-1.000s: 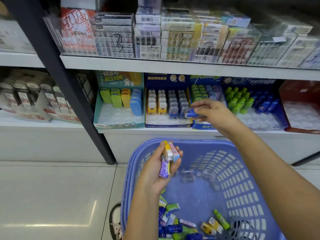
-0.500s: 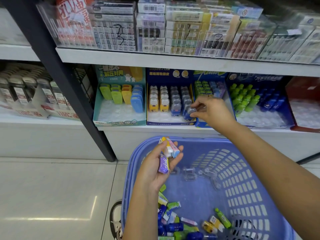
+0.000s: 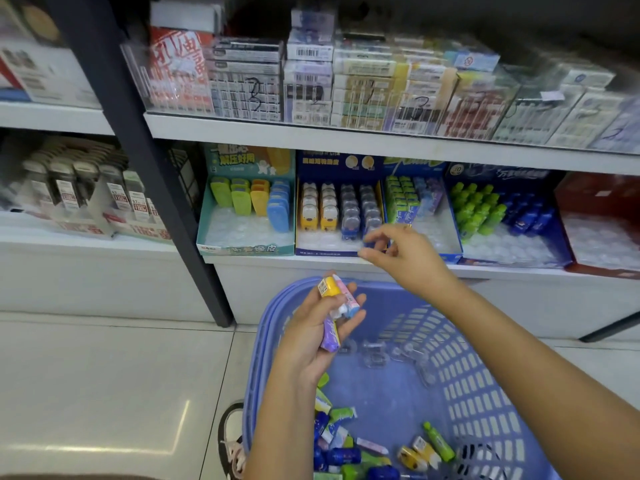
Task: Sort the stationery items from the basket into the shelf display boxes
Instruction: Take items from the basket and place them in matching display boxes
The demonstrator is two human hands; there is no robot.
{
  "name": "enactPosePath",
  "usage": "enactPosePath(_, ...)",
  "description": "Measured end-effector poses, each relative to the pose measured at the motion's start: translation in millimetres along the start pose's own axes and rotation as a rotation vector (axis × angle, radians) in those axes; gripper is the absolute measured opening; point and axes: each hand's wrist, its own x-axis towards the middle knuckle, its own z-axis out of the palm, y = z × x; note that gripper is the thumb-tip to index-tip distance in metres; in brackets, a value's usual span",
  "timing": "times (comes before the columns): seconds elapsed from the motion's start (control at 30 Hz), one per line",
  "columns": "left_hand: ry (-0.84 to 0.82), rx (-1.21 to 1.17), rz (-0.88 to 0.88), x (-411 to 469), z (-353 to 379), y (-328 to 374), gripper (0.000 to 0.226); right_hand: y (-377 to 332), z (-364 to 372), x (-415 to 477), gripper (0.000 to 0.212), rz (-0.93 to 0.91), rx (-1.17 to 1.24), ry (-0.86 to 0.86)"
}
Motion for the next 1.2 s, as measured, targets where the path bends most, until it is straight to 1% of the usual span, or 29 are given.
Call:
enactPosePath(0.03, -0.023, 0.048, 0.003, -1.1, 0.5, 0.0, 0.035, -2.4, 2.8, -7.5, 0.020, 0.088, 0.149, -0.097)
enactPosePath(0.07, -0.051, 0.111, 0.001, -2.5, 1.2, 0.2, 0.036, -3.9, 4.0, -14.5, 0.026, 0.177, 0.272, -0.234)
enactPosePath(0.13, -0.108, 0.227, -0.003, -6.0, 3.0, 1.0, 0.040, -4.0, 5.2, -26.6, 0.034, 0.280, 0.448, -0.483)
enactPosePath(0.17, -0.130, 0.265, -0.005, -7.3, 4.2, 1.5, 0.044, -1.7, 6.1, -31.5, 0.038, 0.301, 0.537, -0.548)
enactPosePath(0.2, -0.151, 0.292, -0.007, -8.4, 5.4, 1.8, 0.047, 1.3, 7.1, -35.7, 0.041, 0.311, 0.624, -0.566)
enactPosePath(0.23, -0.169, 0.309, -0.007, -9.2, 6.8, 1.8, 0.049, 4.4, 8.4, -39.0, 0.041, 0.308, 0.700, -0.546)
enactPosePath(0.33, -0.173, 0.296, 0.012, -8.7, 10.4, 1.0, 0.046, 13.2, 12.4, -47.9, 0.035, 0.259, 0.967, -0.388)
enactPosePath(0.43, -0.103, 0.226, 0.026, -5.3, 9.6, 0.3, 0.039, 20.8, 14.7, -51.6, 0.036, 0.301, 1.256, -0.235)
enactPosePath(0.5, -0.033, 0.159, 0.021, -2.9, 8.1, -0.4, 0.033, 23.8, 14.9, -51.5, 0.033, 0.346, 1.359, -0.162)
enactPosePath(0.53, 0.004, 0.120, 0.012, -1.7, 7.5, -0.5, 0.029, 24.4, 14.4, -51.4, 0.032, 0.362, 1.363, -0.133)
enactPosePath(0.63, 0.056, 0.029, -0.036, 2.4, 6.6, 0.0, 0.027, 31.7, 9.1, -46.4, 0.025, 0.383, 1.192, 0.002)
enactPosePath(0.7, 0.037, 0.018, -0.063, 4.8, 7.0, 0.8, 0.027, 42.1, -2.7, -38.9, 0.020, 0.387, 1.069, 0.098)
enactPosePath(0.73, 0.021, 0.028, -0.070, 5.5, 7.7, 0.6, 0.027, 48.0, -10.7, -34.7, 0.021, 0.377, 1.001, 0.130)
enactPosePath(0.8, -0.009, 0.053, -0.077, 6.3, 10.8, -0.8, 0.028, 57.7, -29.8, -26.1, 0.023, 0.355, 0.786, 0.214)
enactPosePath(0.83, -0.019, 0.059, -0.082, 7.2, 12.7, -1.9, 0.029, 61.9, -39.9, -21.0, 0.020, 0.336, 0.660, 0.286)
enactPosePath(0.9, -0.035, 0.064, -0.098, 9.2, 15.7, -4.8, 0.034, 66.2, -59.9, -9.2, 0.018, 0.258, 0.434, 0.440)
enactPosePath(0.93, -0.036, 0.072, -0.101, 10.4, 16.5, -6.4, 0.037, 67.7, -69.0, -1.4, 0.017, 0.214, 0.323, 0.478)
enactPosePath(1.0, -0.016, 0.106, -0.099, 13.5, 16.8, -10.0, 0.043, 70.9, -84.1, 17.3, 0.013, 0.156, 0.069, 0.468)
enactPosePath(1.03, 0.001, 0.127, -0.096, 14.9, 16.7, -11.8, 0.046, 72.5, -89.6, 27.0, 0.016, 0.119, -0.017, 0.438)
enactPosePath(1.1, 0.032, 0.169, -0.090, 18.0, 16.9, -14.3, 0.048, 74.0, -95.9, 43.0, 0.017, 0.061, -0.065, 0.363)
enactPosePath(1.2, 0.053, 0.191, -0.075, 22.4, 17.5, -15.8, 0.047, 74.0, -96.5, 59.5, 0.018, 0.033, -0.106, 0.283)
